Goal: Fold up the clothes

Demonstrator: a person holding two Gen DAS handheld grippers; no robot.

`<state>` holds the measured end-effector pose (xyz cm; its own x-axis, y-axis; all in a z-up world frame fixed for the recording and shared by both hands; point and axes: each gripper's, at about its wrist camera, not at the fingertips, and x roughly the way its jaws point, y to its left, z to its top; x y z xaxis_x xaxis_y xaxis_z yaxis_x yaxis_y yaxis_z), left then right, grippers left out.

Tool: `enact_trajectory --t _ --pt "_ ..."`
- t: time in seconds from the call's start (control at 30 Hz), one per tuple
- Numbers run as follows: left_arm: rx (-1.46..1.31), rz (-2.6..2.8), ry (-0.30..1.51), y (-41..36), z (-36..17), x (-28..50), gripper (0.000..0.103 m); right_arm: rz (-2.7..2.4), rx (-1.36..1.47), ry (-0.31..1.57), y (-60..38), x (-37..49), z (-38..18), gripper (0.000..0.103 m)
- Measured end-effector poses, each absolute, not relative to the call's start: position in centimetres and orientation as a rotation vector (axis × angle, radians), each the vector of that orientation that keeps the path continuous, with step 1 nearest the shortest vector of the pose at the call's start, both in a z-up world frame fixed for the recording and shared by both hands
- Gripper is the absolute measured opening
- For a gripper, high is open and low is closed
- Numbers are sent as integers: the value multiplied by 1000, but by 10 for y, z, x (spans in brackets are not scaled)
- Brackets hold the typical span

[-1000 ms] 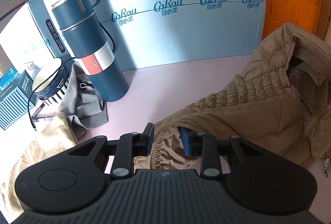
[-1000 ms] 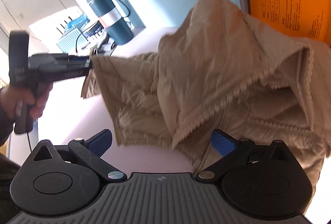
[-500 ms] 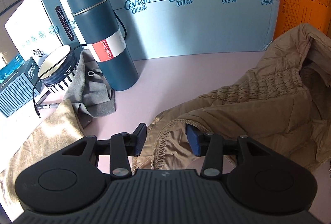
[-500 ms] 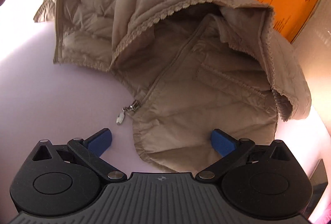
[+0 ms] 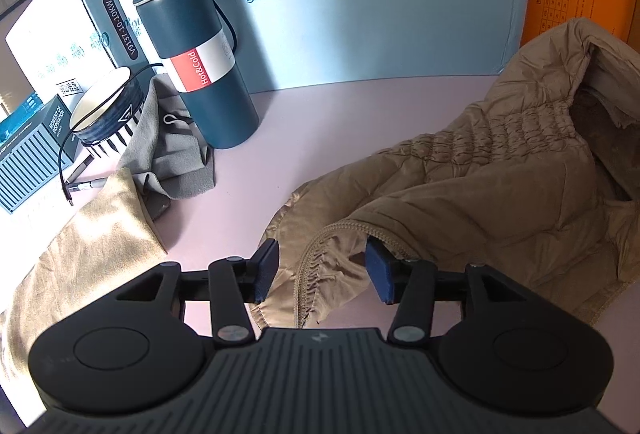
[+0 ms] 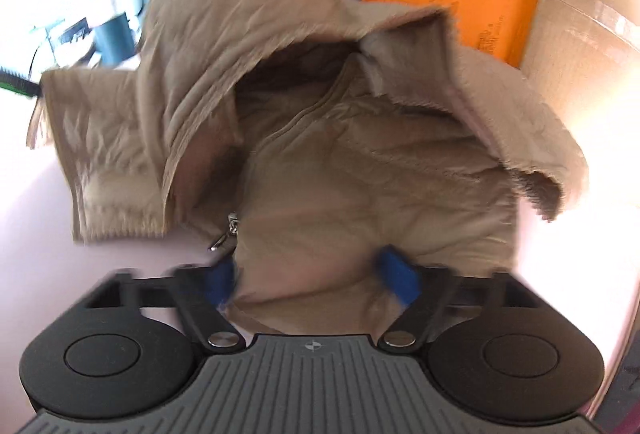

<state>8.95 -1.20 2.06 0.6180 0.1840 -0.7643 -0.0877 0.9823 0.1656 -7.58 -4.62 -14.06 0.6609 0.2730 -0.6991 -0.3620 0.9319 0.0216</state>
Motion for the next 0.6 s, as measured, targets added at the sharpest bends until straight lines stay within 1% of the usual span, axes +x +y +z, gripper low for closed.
enact_trajectory --t 0.07,0.17,0.23,0.37,0.6 --pt "124 147 895 -14 20 88 45 368 -35 781 -58 -71 -137 30" --pt "135 143 897 -15 19 86 45 383 65 787 -69 -74 -130 21" --pt "143 141 898 -15 19 85 46 388 118 775 -74 -79 -124 19" --pt "146 143 897 -15 19 81 52 398 156 731 -77 -95 -109 16" --pt "157 125 902 -18 18 70 56 363 187 625 -96 -133 -69 15"
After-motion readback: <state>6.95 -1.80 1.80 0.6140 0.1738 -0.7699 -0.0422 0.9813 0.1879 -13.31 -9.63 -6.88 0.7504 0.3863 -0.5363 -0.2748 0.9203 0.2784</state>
